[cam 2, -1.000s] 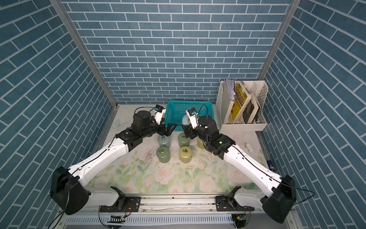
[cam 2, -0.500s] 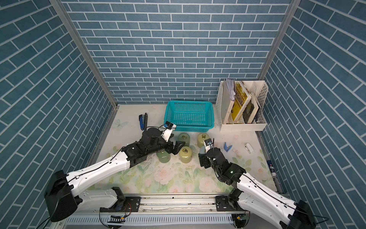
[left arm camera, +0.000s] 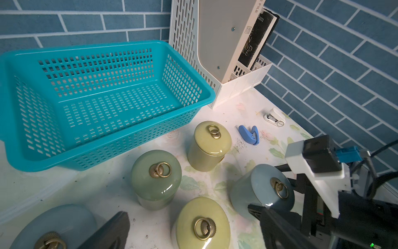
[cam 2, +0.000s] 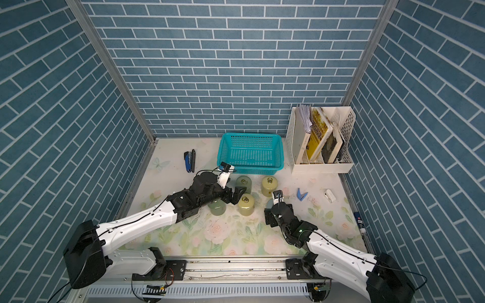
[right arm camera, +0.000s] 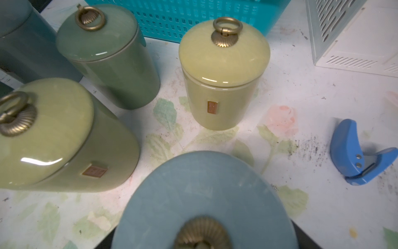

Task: Take the tea canister out of the basket
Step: Place the tea canister at the center of the board.

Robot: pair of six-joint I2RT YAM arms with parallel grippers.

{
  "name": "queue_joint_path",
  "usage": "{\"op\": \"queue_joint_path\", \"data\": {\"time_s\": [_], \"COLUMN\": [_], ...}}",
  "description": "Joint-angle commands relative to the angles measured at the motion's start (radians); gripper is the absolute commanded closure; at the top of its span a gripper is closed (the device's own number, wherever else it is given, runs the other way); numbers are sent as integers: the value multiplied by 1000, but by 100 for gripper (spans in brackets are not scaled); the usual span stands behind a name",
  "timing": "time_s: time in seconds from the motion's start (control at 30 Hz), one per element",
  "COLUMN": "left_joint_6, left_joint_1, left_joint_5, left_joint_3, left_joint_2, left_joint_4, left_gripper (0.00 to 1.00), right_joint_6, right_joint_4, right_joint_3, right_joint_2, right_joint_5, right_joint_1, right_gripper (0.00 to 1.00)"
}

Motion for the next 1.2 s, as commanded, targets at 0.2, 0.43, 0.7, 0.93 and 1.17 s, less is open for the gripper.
{"op": "queue_joint_path", "data": {"time_s": [0.2,0.43,0.7,0.93,1.17], "left_joint_6": [-4,1,14,43,24], "left_joint_1": [21,78,170,299,519], "left_joint_5": [-85,-77,-67,-116,-200], "left_joint_3": [-40,-57,-34,40,38], "left_joint_2": [-12,-26,-56,-64,-85], "left_joint_4": [18,17,-35,-54,-15], "left_gripper": [0,0,0,0,0], "right_joint_6": [11,0,-38,-72,-159], "right_joint_4": [175,203,175,55,29], "right_joint_3": [53,70,83,193,312], "right_joint_2": [118,171,125,39,-64], "right_joint_5": [33,13,-30,27,46], "right_joint_1": [4,4,4,1,-227], "right_gripper": [90,51,0,0,0]}}
